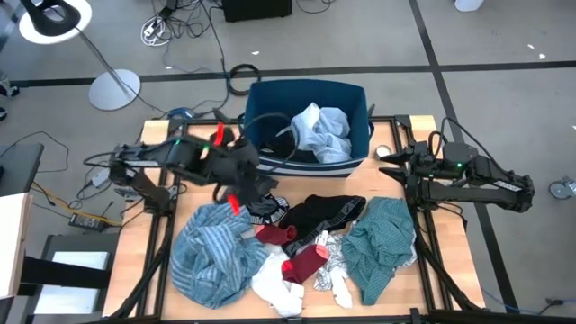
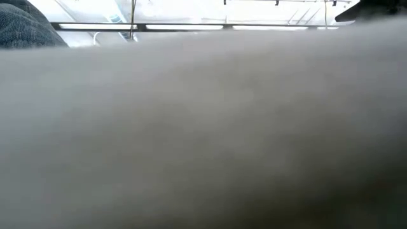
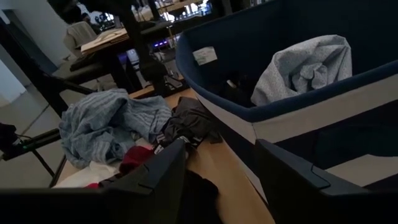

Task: Sort clothes
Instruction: Put the gray boxer into the blue laundry bin

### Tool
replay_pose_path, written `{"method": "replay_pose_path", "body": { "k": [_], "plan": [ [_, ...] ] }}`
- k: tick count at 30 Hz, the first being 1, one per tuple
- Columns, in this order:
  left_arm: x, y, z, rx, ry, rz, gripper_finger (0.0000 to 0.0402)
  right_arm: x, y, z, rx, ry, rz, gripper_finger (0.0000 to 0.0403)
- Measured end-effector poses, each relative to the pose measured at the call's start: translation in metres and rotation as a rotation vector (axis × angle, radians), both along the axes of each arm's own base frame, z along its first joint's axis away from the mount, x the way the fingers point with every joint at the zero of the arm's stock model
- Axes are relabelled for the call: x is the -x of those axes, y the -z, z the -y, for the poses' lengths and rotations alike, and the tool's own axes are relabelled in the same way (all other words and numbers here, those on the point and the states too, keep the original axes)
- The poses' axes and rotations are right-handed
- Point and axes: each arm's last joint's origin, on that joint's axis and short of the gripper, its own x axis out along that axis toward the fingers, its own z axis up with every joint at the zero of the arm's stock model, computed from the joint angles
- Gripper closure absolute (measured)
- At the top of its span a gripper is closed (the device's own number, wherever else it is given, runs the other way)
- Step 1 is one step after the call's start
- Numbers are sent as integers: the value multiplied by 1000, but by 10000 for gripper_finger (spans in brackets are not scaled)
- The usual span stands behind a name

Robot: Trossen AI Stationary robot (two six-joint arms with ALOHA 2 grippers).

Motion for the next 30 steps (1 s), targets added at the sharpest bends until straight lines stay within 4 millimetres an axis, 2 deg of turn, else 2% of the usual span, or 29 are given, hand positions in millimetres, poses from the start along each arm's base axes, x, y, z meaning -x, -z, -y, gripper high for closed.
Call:
{"method": "replay_pose_path", "body": {
  "k": [4, 11, 17, 22, 26, 30],
  "plan": [
    [16, 21, 8, -4, -56, 7, 249, 0, 0, 0, -3, 1, 3, 208],
    [45, 89, 4, 107, -96, 62, 251, 0, 0, 0, -14, 2, 8, 208],
    [73, 147, -21, 232, -138, 132, 265, 0, 0, 0, -19, 3, 10, 208],
    [80, 201, -44, 316, -166, 94, 270, 0, -1, 0, -18, 5, 12, 208],
    [80, 229, -58, 350, -152, 106, 270, 0, -1, 0, -18, 6, 12, 208],
    [85, 246, -71, 342, -180, 87, 271, 0, -1, 0, -18, 7, 12, 208]
  ]
}}
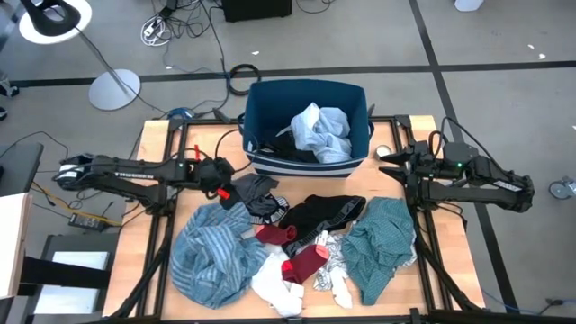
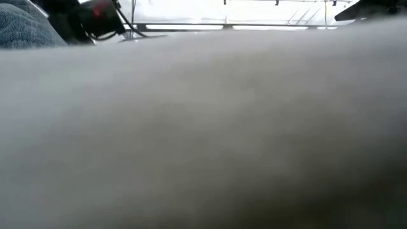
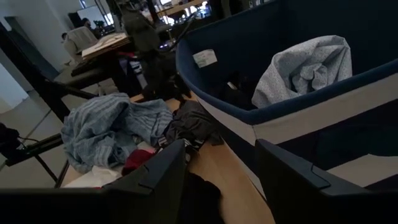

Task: Sort clothes
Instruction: Put the gray boxer into the blue laundry bin

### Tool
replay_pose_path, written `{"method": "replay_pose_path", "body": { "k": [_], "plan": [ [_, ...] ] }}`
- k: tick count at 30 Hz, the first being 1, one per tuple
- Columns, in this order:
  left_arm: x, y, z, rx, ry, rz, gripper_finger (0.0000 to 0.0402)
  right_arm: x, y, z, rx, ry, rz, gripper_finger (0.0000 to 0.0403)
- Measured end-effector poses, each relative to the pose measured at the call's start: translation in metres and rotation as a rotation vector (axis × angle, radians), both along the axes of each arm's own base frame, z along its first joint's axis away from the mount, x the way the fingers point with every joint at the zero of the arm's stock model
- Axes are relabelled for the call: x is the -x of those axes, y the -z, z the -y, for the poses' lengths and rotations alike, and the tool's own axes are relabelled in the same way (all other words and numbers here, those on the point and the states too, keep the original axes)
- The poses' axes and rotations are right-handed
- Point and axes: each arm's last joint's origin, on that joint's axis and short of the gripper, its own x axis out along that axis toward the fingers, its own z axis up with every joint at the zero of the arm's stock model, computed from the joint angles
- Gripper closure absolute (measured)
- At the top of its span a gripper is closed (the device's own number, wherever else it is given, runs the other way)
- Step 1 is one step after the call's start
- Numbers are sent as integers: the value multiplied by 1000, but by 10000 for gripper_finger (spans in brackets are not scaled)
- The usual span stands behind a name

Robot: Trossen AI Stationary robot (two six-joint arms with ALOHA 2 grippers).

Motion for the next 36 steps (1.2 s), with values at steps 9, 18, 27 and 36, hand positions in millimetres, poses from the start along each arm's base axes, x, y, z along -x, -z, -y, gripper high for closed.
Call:
{"method": "replay_pose_path", "body": {
  "k": [9, 18, 27, 36],
  "plan": [
    [-4, 18, -3, 176, 57, 76, 327, 0, 0, 0, 0, 2, -1, 208],
    [-37, -38, 2, 258, 240, 421, 399, 0, 0, 0, -2, 5, -4, 208],
    [-61, -164, -2, 21, 411, 674, 401, 0, 0, 0, -1, 5, -2, 208],
    [-95, -280, -32, -291, 476, 745, 401, 0, 0, 0, -1, 4, -1, 208]
  ]
}}
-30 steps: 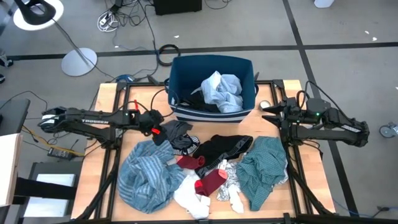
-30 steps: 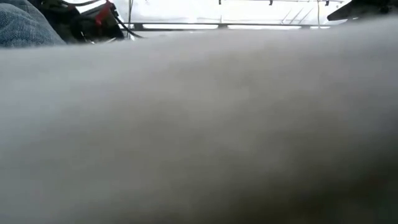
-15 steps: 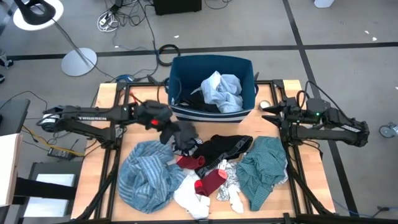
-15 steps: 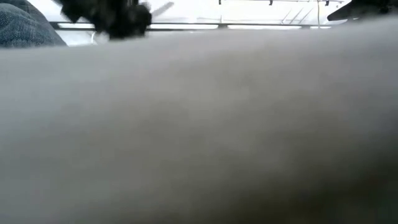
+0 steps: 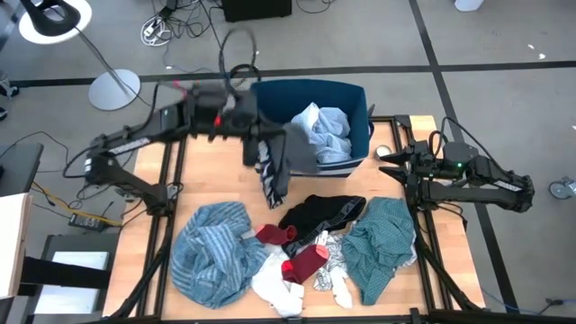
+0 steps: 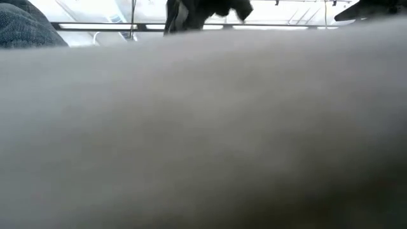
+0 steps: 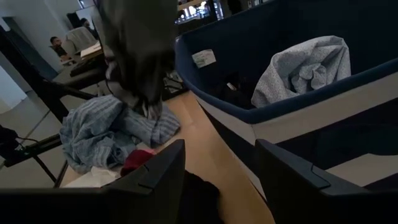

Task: Sort clothes
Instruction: Put the gray boxer into the blue laundry bin

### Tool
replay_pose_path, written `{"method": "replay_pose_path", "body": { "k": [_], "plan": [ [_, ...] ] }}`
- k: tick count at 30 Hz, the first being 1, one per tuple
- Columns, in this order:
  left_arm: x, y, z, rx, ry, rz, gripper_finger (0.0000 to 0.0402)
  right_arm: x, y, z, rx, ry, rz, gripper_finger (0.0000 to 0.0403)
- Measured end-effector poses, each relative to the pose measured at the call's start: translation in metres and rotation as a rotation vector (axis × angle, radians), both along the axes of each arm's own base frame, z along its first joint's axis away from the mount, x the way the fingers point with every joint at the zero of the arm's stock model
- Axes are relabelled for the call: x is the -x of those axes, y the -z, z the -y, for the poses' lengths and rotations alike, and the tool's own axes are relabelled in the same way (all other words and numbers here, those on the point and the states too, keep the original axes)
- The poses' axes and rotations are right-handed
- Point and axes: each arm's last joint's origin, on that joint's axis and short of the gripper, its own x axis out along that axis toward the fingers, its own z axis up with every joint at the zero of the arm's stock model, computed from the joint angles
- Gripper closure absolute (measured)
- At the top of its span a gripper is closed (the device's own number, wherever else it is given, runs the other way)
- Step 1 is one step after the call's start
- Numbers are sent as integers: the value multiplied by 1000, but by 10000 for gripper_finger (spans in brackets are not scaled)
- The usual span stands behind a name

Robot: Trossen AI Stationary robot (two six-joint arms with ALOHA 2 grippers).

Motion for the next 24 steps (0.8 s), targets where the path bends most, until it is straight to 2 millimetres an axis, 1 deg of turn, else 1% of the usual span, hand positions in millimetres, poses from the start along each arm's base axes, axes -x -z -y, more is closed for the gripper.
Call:
{"method": "replay_pose_path", "body": {
  "k": [2, 6, 9, 11, 14, 17, 19, 21, 24],
  "plan": [
    [-9, -19, -11, -59, -18, 14, 401, 0, 0, 0, 0, 0, 0, 208],
    [-24, -44, -38, -107, -78, 26, 401, 0, 1, 0, 0, 0, -3, 208],
    [-29, -54, -60, -113, -129, 16, 401, -2, 4, 0, -1, 0, -14, 208],
    [-31, -55, -73, -108, -159, 3, 401, -3, 8, 1, -2, 3, -26, 208],
    [-32, -44, -89, -91, -190, -27, 401, -4, 10, 1, 3, 27, -36, 208],
    [-34, -25, -101, -53, -208, -122, 401, -4, 9, 2, 8, 37, -28, 208],
    [-37, -9, -108, -15, -222, -188, 399, -4, 9, 2, 23, 34, -29, 208],
    [-45, 11, -114, 23, -225, -248, 394, -4, 8, 2, 30, 33, -22, 208],
    [-54, 39, -118, 58, -220, -331, 388, -4, 8, 2, 32, 33, -22, 208]
  ]
}}
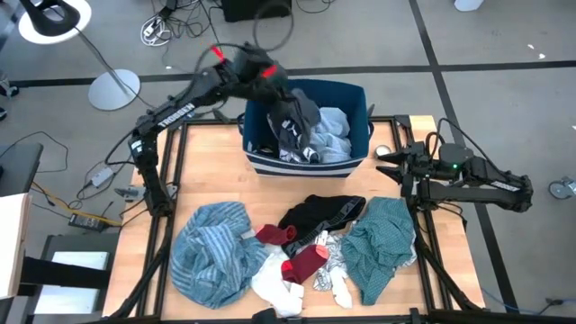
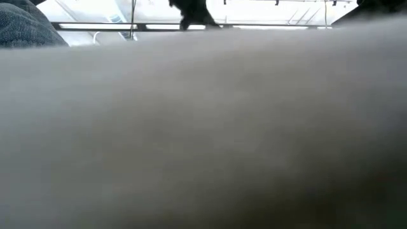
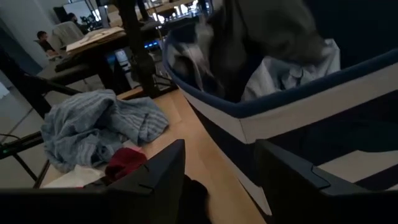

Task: Sort clothes
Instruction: Put the gray boxer into the blue laundry bin, then put the green shirt into the blue laundry bin

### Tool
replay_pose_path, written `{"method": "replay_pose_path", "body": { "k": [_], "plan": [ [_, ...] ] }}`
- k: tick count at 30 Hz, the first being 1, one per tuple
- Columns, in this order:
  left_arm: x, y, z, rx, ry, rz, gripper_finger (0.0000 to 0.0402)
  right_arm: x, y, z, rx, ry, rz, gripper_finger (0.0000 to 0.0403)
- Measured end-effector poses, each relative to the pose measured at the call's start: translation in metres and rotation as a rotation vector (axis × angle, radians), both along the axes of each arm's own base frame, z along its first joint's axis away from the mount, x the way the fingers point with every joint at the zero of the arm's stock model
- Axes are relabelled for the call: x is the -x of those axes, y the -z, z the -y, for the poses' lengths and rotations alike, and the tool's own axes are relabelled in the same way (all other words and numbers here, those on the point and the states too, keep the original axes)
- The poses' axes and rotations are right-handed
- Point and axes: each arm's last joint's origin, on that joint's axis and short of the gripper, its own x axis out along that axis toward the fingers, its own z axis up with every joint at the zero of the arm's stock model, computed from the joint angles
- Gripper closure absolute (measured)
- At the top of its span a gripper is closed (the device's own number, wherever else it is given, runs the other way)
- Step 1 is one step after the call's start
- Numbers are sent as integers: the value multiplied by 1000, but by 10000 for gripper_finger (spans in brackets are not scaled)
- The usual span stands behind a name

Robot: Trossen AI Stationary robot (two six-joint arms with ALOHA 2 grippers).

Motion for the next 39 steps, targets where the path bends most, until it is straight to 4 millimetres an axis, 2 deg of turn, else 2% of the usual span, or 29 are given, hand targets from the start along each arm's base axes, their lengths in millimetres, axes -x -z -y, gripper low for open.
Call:
{"method": "replay_pose_path", "body": {
  "k": [6, 11, 14, 18, 25, 31, 36, 39],
  "plan": [
    [-11, 49, -6, 54, -1, -95, 383, 0, 0, 0, 0, 0, 4, 208],
    [-11, 62, -7, 100, -24, -118, 354, 0, 0, 0, 0, 0, 3, 208],
    [-11, 61, -7, 113, -35, -112, 326, 0, 0, 0, 0, 0, 3, 208],
    [-8, 47, -6, 104, -35, -95, 294, 0, 0, 0, 0, 0, 3, 208],
    [8, 15, 3, 135, -73, -127, 285, 4, -11, -1, 30, -4, 37, 208],
    [20, 7, 34, 189, -28, -242, 285, 5, -8, -1, 27, -24, -7, 208],
    [27, -2, 78, 135, 92, -224, 285, 5, -7, -2, 16, -49, -11, 208],
    [34, 0, 107, 108, 170, -203, 285, 5, -7, -3, 12, -71, -10, 208]
  ]
}}
